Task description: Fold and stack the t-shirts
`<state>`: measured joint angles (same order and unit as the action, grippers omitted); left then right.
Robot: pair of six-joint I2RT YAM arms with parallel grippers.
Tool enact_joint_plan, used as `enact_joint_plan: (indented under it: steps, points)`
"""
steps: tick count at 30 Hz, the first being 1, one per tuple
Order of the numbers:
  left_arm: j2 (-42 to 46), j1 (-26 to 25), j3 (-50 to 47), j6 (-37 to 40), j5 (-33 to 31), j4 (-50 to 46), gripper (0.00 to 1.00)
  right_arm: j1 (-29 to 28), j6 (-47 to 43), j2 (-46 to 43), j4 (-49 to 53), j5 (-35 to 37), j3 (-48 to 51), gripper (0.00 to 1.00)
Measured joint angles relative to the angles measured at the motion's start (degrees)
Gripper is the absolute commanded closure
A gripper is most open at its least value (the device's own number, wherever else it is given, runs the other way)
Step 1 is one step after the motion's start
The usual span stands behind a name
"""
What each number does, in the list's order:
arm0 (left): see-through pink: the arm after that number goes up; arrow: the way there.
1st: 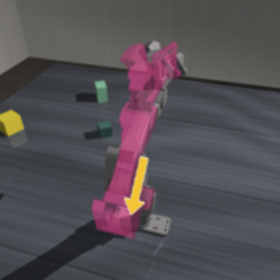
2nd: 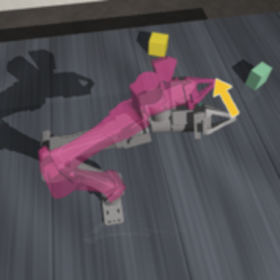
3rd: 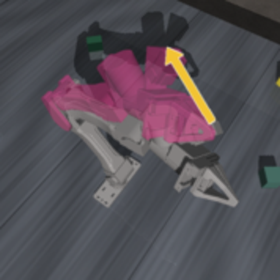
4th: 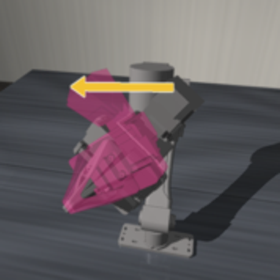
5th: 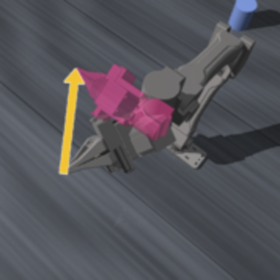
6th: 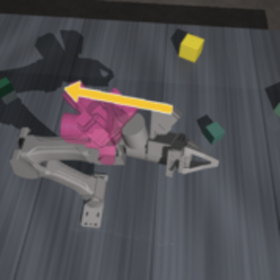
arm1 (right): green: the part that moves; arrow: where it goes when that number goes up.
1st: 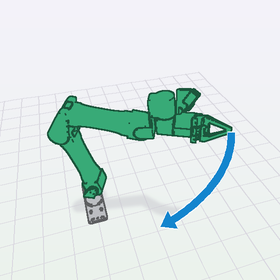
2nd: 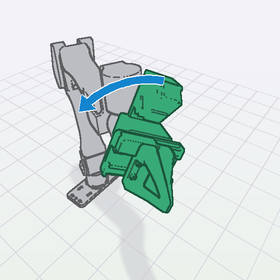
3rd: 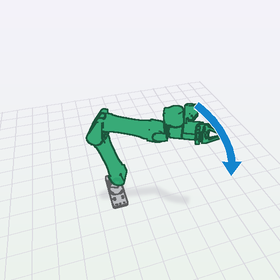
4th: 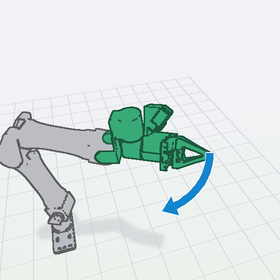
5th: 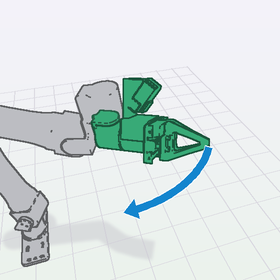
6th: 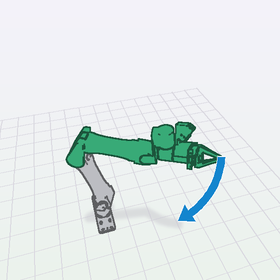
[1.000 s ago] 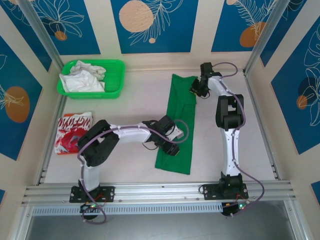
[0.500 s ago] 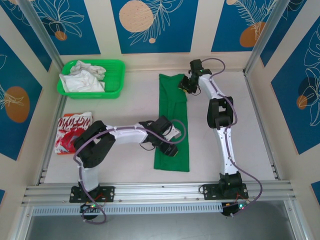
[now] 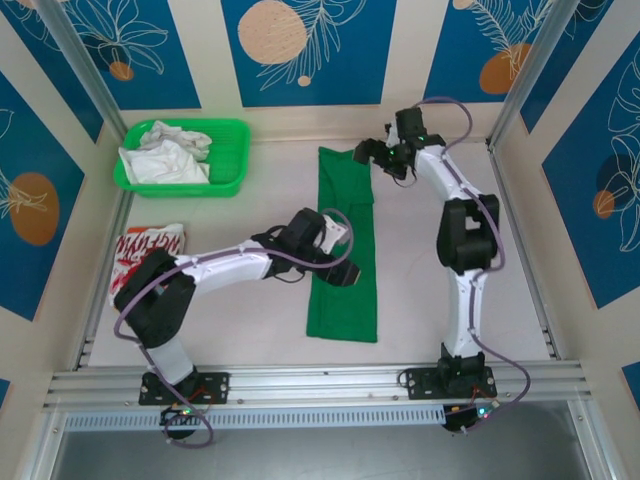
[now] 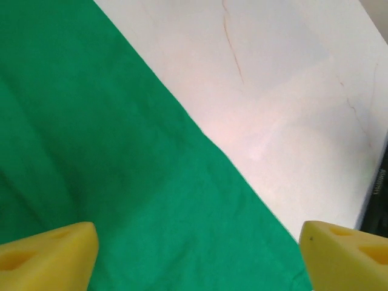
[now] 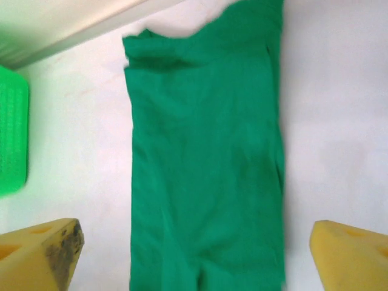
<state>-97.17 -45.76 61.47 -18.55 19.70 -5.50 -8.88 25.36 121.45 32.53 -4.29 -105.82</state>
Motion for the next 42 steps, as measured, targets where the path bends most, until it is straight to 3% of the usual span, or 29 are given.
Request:
enact_joint_plan:
  steps: [2,10,15,23,28,33,36,42]
  points:
    - [1.5,2.6,-1.7,-0.7,-1.0,0.8,0.00,0.0,-1.2,-8.6,-2.4,1.4,10.5,0.01]
    - [2.2,12.7,-6.1,-3.5,-3.8,3.0,0.00,-2.1,-8.6,-32.3,-12.9,3.6,36.3,0.01]
    - [3.5,15.9,-6.5,-4.6,-5.0,3.0,0.00,-12.1,-21.7,-43.0,-13.9,3.8,47.6,0.01]
    - [7.4,17.8,-7.1,-5.4,-6.4,3.0,0.00,-28.7,-37.1,-54.7,-9.2,4.0,57.2,0.01]
    - [7.4,18.8,-7.2,-5.4,-6.5,3.0,0.00,-40.9,-41.4,-54.2,-4.2,6.2,57.7,0.09]
    - [7.4,18.8,-7.2,-5.3,-6.5,2.9,0.00,-49.7,-43.2,-47.6,-1.3,8.5,57.7,0.21]
    - [7.4,18.8,-7.2,-5.0,-6.5,2.8,0.00,-51.7,-44.2,-43.0,-0.1,9.9,57.7,0.31]
    - [7.4,18.8,-8.1,-4.9,-6.7,2.5,0.00,-52.4,-45.9,-36.9,0.8,13.1,58.0,0.35]
